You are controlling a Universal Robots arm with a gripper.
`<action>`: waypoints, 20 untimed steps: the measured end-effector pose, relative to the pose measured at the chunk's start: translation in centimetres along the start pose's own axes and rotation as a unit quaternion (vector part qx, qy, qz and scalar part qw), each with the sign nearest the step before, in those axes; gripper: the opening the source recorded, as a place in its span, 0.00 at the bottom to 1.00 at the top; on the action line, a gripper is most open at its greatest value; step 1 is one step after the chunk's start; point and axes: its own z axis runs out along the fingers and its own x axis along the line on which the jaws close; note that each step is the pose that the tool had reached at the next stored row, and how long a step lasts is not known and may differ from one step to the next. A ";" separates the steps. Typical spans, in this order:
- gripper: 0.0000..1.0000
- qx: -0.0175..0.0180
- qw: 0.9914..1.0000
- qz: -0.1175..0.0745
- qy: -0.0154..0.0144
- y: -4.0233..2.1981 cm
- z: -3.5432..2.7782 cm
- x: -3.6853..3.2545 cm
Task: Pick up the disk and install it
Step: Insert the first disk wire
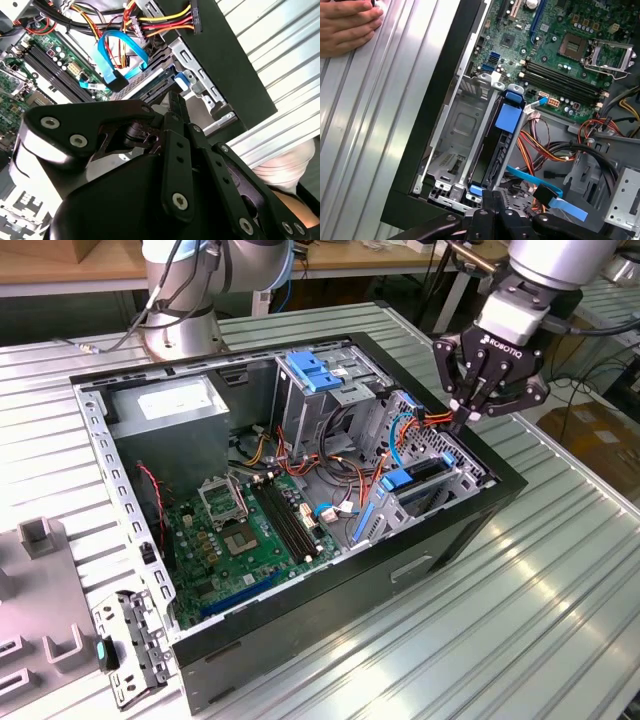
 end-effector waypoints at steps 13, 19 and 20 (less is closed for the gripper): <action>0.11 0.003 0.994 -0.109 0.000 -0.77 0.12 0.20; 0.11 0.004 0.991 -0.132 0.000 -1.78 0.14 0.23; 0.11 0.004 0.991 -0.136 0.000 -1.97 0.14 0.21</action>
